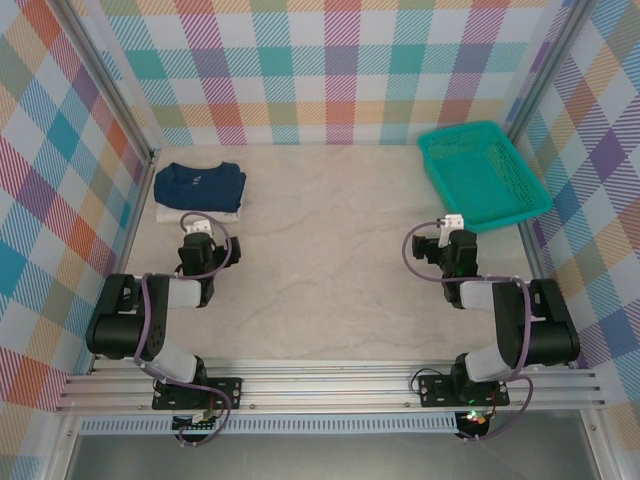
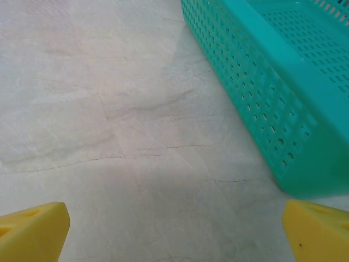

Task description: Fold the inside-out t-shirt

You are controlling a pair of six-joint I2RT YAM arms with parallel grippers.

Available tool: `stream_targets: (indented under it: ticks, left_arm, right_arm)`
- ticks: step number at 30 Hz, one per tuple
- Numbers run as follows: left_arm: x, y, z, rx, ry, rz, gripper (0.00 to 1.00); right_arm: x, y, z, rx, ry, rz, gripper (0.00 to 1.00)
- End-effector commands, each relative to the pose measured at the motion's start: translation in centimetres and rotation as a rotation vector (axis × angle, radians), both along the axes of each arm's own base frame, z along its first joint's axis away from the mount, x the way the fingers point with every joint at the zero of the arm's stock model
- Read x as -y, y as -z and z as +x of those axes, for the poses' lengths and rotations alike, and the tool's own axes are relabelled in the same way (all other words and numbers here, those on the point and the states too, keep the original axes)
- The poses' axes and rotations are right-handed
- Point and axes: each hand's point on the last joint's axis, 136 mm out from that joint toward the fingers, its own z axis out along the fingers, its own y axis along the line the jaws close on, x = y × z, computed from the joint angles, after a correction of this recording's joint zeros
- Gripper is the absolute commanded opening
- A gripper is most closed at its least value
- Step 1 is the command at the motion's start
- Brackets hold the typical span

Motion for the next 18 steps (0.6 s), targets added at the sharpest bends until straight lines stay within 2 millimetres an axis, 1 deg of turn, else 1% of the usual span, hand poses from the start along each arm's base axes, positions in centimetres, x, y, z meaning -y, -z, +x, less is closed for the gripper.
stream_targets:
  ticks: [1,3,18]
  left_arm:
    - [1.10,-2.33,1.32,0.111,0.055,0.022,1.00]
    - [1.03,-2.34,1.32,0.111,0.052,0.023,1.00]
    - [1.09,-2.44,1.30,0.116,0.053,0.026,1.00]
  right_arm:
    - [-0.62,-1.80,1.40,0.092,-0.048,0.078,1.00]
    - [-0.23,-1.66,1.56,0.086,-0.043,0.096,1.00]
    - [-0.34,-1.63,1.46,0.077,-0.051,0.096,1.00]
